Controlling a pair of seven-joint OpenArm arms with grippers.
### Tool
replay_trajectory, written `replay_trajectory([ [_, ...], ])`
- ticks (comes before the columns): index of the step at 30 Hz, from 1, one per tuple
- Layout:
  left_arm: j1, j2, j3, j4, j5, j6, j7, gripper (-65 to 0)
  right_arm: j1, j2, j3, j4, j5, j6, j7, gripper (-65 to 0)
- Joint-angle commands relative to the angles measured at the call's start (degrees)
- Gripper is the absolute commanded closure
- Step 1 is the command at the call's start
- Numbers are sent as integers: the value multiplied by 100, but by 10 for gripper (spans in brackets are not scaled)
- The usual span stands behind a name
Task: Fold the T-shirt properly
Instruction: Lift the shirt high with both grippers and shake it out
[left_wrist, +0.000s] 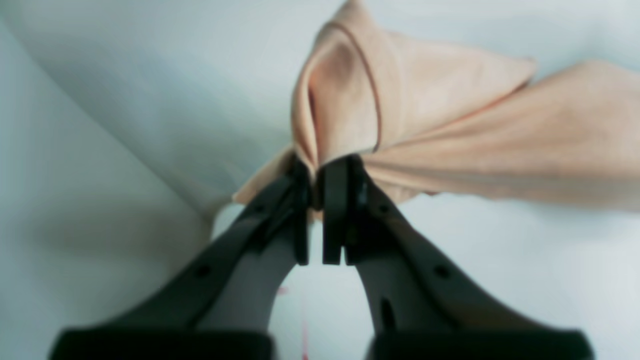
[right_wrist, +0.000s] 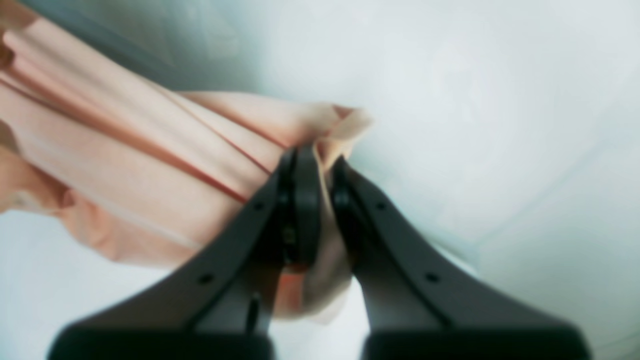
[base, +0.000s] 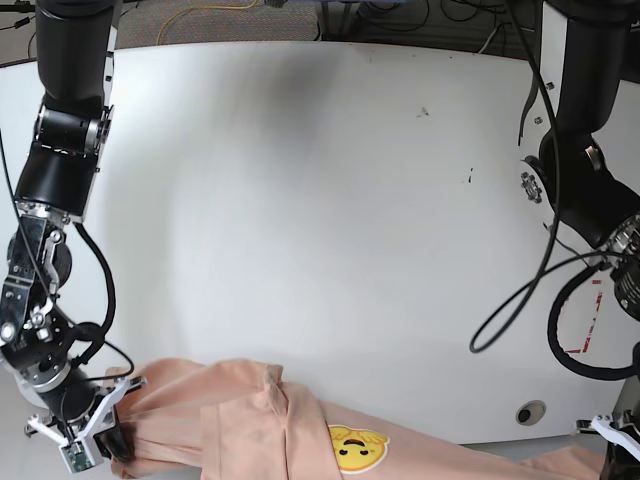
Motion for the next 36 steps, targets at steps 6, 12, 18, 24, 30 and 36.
replay_trajectory([
  [6, -676, -366, -97, -382, 92, 63, -179, 0, 638, 269, -29, -10, -127, -58, 21, -6],
  [12, -685, -366, -97, -391, 83, 63, -179, 0, 901, 295, -249, -19, -109, -58, 21, -6],
  [18, -685, -366, -97, -391, 83, 63, -179, 0, 989, 278, -267, -19, -127, -58, 13, -6],
  [24, -641, -357, -97, -391, 83, 63, -179, 0, 936, 269, -267, -19, -100, -58, 13, -6],
  [30, -439, -348, -106, -391, 83, 63, -179, 0, 611, 260, -258, 7, -100, -58, 13, -6],
  [36, -342, -340, -97, -391, 74, 63, -188, 0, 347, 190, -231, 130, -100, -58, 13, -6],
])
